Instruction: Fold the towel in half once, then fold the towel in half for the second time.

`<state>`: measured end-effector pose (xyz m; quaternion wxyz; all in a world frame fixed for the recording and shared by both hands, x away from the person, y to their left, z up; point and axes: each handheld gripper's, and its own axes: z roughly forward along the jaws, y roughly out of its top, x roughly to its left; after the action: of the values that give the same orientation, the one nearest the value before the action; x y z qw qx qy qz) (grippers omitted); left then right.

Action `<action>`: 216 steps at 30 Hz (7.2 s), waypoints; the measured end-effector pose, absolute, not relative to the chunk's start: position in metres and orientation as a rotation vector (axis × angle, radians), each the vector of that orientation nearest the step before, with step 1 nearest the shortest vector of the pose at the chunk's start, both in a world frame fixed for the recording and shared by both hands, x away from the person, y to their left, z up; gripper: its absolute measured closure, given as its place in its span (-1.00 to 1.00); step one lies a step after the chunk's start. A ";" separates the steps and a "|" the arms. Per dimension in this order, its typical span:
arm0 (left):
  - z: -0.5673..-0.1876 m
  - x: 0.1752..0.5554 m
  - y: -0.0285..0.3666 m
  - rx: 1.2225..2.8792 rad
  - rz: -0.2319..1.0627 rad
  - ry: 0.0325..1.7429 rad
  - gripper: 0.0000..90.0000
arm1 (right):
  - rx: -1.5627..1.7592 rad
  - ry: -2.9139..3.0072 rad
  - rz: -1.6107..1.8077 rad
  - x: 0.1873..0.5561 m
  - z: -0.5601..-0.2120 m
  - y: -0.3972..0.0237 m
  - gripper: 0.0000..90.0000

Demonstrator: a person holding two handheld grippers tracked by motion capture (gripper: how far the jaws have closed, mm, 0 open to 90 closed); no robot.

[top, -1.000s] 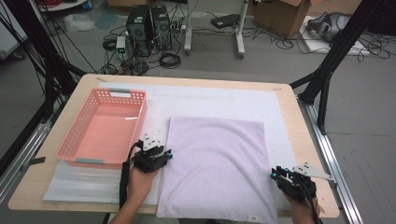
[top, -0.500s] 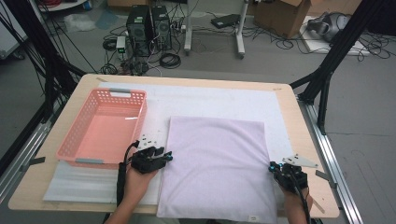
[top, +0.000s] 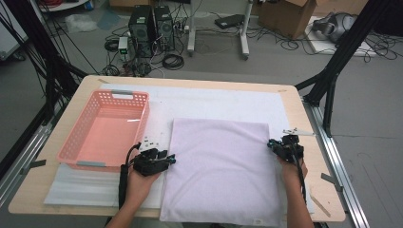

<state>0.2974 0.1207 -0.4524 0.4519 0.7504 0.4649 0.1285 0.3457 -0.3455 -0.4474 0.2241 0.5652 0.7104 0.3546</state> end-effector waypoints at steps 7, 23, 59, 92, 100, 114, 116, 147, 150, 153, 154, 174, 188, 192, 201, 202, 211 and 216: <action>-0.452 0.297 0.123 1.836 0.305 1.143 0.16 | 1.575 1.875 0.952 0.337 -0.445 -0.349 0.38; -0.435 0.293 0.136 1.705 0.266 0.969 -0.33 | 1.273 2.003 1.261 0.256 -0.441 -0.370 -0.30; -0.433 0.282 0.136 1.699 0.278 0.880 -0.66 | 1.203 1.989 1.234 0.250 -0.430 -0.366 -0.59; -0.416 0.365 0.100 1.762 0.303 1.047 -0.56 | 1.289 2.047 1.255 0.288 -0.436 -0.360 -0.59; -0.430 0.400 0.100 1.784 0.306 1.154 -0.42 | 1.340 2.077 1.207 0.325 -0.433 -0.359 -0.59; -0.452 0.430 0.103 1.791 0.333 1.252 -0.19 | 1.508 2.095 1.137 0.387 -0.437 -0.363 -0.56; -0.451 0.433 0.103 1.816 0.343 1.246 -0.13 | 1.528 2.081 1.131 0.394 -0.441 -0.362 -0.56; -0.402 0.447 0.108 1.537 0.401 1.201 0.89 | 1.411 1.853 1.066 0.405 -0.403 -0.334 0.91; -0.394 0.448 0.110 1.525 0.399 1.189 0.89 | 1.362 1.833 1.081 0.408 -0.388 -0.333 0.91; -0.393 0.445 0.112 1.554 0.387 1.174 0.89 | 1.354 1.846 1.091 0.408 -0.385 -0.332 0.91; -0.393 0.444 0.113 1.563 0.378 1.170 0.89 | 1.353 1.860 1.091 0.407 -0.386 -0.332 0.91; -0.381 0.384 0.114 1.645 0.358 1.059 0.89 | 1.291 1.965 1.153 0.360 -0.371 -0.336 0.90; -0.403 0.337 0.114 1.679 0.323 1.000 0.89 | 1.311 1.999 1.237 0.305 -0.410 -0.351 0.90; -0.408 0.322 0.113 1.700 0.323 0.996 0.89 | 1.305 2.023 1.233 0.291 -0.419 -0.353 0.90; -0.428 0.291 0.113 1.747 0.346 0.943 0.78 | 1.271 2.071 1.222 0.261 -0.428 -0.350 0.84; -0.429 0.290 0.113 1.752 0.370 0.936 0.61 | 1.282 2.074 1.220 0.260 -0.429 -0.351 0.71; -0.422 0.310 0.108 1.784 0.367 0.914 0.02 | 1.412 1.966 1.234 0.275 -0.403 -0.366 -0.08; -0.431 0.314 0.106 1.824 0.297 0.950 0.59 | 1.406 2.044 1.229 0.296 -0.399 -0.357 0.08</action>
<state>0.3135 0.1065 -0.4306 0.5072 0.7564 0.3942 0.1231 0.2958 -0.3567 -0.3989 0.1858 0.4990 0.7254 0.4361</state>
